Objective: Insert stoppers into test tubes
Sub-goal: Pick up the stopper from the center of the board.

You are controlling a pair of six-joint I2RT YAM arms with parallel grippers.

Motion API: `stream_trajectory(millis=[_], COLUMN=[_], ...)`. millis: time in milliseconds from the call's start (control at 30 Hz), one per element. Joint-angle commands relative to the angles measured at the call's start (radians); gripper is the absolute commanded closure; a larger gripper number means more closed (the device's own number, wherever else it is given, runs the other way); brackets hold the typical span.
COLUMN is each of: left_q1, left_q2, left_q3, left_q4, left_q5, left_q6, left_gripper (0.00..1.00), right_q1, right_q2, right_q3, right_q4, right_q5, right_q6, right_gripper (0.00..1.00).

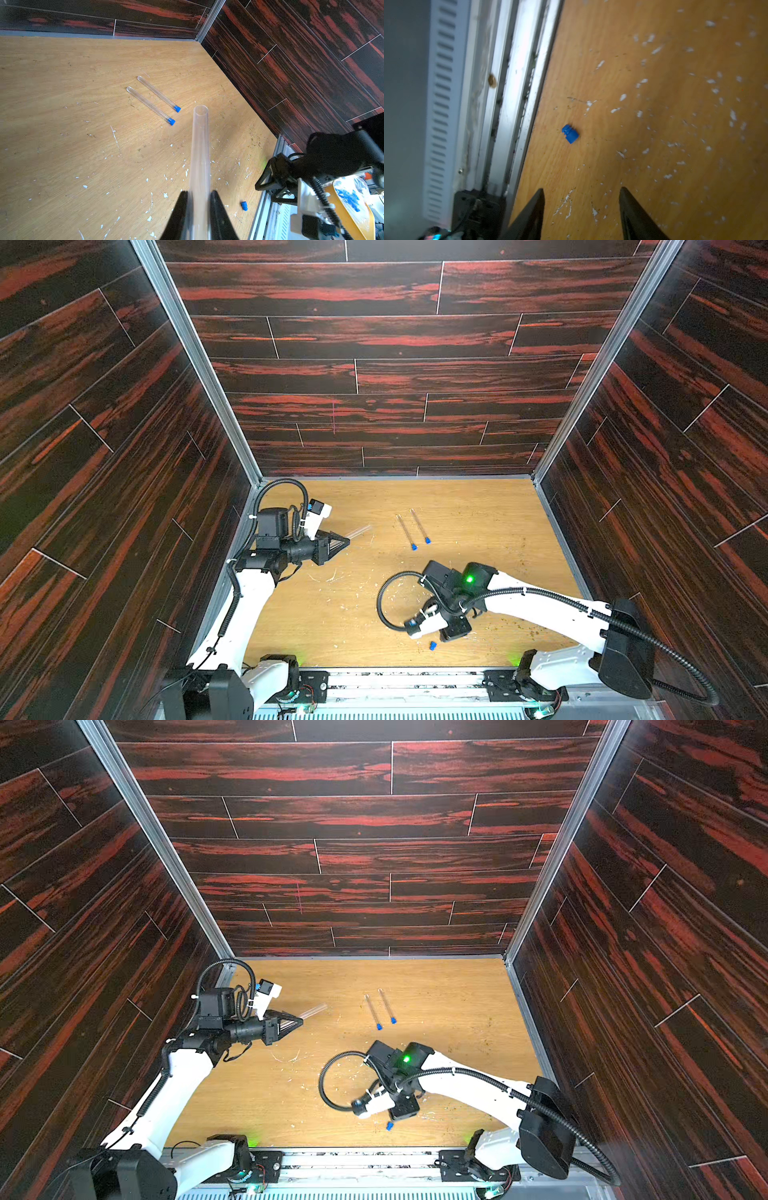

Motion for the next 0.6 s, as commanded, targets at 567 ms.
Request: stream_trajectory(millis=[567], left_q1=[0.017], left_q2=[-0.003], left_q3=[-0.014], left_q4=[0.026], left_q5=[0.018], left_q6=[-0.021], left_gripper=[0.96], right_q1=[0.022], right_q2=[-0.094], right_q3=[-0.326], right_q4=[0.352], right_q5=[-0.048], right_q6=[-0.271], right_gripper=[0.49])
